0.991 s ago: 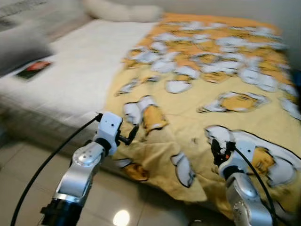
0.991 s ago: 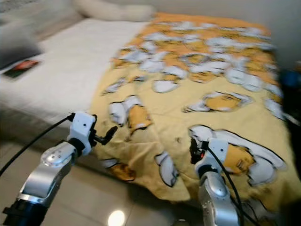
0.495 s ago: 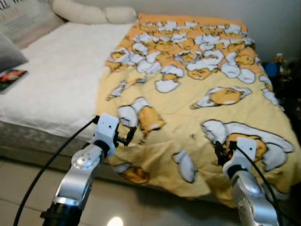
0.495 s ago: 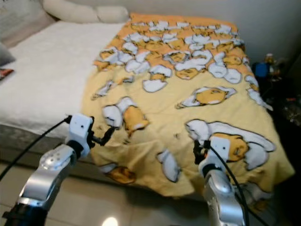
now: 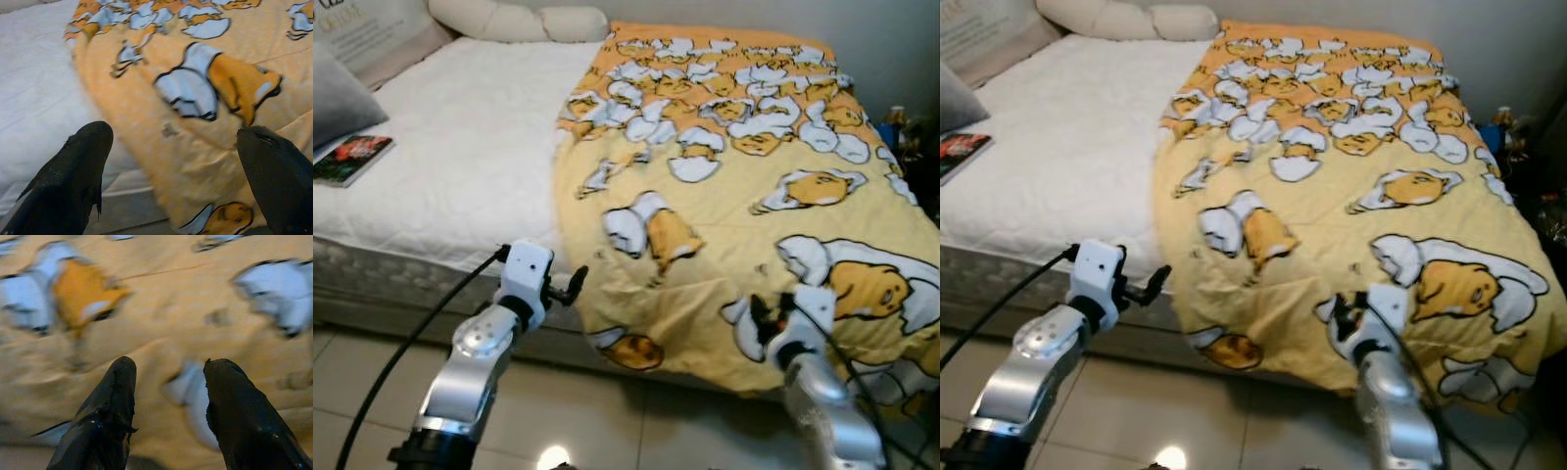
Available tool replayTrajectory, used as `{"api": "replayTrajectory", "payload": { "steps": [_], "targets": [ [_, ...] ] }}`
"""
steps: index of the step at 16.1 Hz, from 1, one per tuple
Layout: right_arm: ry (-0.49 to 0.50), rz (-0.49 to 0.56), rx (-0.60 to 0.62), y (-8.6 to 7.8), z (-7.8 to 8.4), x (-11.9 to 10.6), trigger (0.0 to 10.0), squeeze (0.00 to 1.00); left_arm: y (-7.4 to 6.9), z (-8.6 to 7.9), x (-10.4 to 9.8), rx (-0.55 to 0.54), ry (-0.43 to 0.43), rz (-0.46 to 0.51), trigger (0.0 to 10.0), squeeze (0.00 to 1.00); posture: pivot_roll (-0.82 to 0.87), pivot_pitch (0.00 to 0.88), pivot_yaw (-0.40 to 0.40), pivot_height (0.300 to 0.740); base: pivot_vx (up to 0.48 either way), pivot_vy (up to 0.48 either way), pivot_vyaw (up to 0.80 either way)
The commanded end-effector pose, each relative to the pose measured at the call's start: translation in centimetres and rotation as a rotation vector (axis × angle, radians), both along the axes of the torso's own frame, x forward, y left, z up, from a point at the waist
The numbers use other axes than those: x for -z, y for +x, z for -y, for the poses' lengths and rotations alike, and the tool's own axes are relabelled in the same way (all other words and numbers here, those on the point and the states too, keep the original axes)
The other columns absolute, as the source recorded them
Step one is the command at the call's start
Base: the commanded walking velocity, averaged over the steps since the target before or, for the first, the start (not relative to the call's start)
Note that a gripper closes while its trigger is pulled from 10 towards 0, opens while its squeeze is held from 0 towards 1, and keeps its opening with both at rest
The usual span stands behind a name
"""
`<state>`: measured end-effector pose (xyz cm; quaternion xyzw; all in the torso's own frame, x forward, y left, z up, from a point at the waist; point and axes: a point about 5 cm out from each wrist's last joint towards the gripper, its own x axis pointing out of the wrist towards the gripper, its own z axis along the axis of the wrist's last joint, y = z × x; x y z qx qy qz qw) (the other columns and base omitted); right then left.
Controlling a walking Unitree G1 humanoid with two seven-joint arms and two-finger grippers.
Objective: Clean up the room
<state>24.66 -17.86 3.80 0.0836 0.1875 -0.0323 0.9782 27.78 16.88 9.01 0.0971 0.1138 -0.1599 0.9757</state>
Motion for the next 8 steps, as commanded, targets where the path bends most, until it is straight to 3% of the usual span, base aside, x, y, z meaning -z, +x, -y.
{"api": "replayTrajectory", "payload": {
  "steps": [1, 8],
  "targets": [
    [-0.012, 0.003, 0.003, 0.23, 0.26, -0.25, 10.0, 0.0, 0.26, -0.03, -0.51, -0.001, 0.0, 0.019, 10.0, 0.0, -0.01, 0.0, 0.042, 0.74, 0.0, 0.42, -0.4],
    [0.004, 0.005, 0.003, 0.57, -0.12, -0.31, 10.0, 0.0, 0.58, -0.22, -0.71, -0.001, 0.006, 0.023, 10.0, 0.0, 0.0, 0.0, 0.05, 0.74, 0.0, 0.418, 0.0]
  ]
}}
